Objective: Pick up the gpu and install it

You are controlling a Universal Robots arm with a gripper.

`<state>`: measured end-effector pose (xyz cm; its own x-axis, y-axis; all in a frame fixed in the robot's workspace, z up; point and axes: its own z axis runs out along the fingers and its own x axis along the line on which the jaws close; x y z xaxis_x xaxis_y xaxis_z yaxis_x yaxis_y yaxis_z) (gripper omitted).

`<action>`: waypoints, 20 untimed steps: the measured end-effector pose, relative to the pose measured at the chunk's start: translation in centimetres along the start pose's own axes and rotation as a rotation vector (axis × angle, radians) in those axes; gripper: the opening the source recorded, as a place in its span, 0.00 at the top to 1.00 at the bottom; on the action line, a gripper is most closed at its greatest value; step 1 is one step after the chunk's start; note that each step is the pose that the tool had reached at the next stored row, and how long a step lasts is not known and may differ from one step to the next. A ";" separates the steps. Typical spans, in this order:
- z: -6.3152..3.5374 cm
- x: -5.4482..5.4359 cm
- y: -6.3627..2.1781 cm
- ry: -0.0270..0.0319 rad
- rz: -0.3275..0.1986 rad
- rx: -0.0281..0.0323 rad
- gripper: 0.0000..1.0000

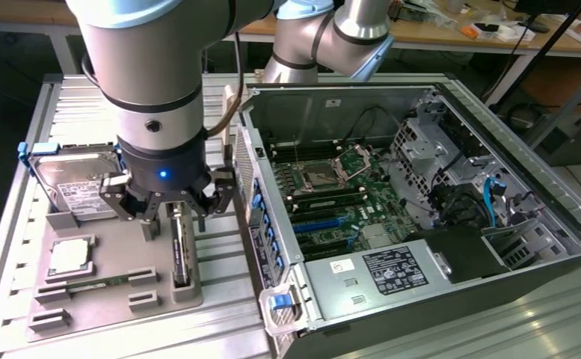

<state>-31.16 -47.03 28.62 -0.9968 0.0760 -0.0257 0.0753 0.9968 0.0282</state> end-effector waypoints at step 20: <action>1.16 0.0 -0.03 -0.0001 0.000 -0.0001 0.40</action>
<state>-31.16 -47.03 27.46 -0.9968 0.0761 -0.0258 0.0753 0.9968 0.0283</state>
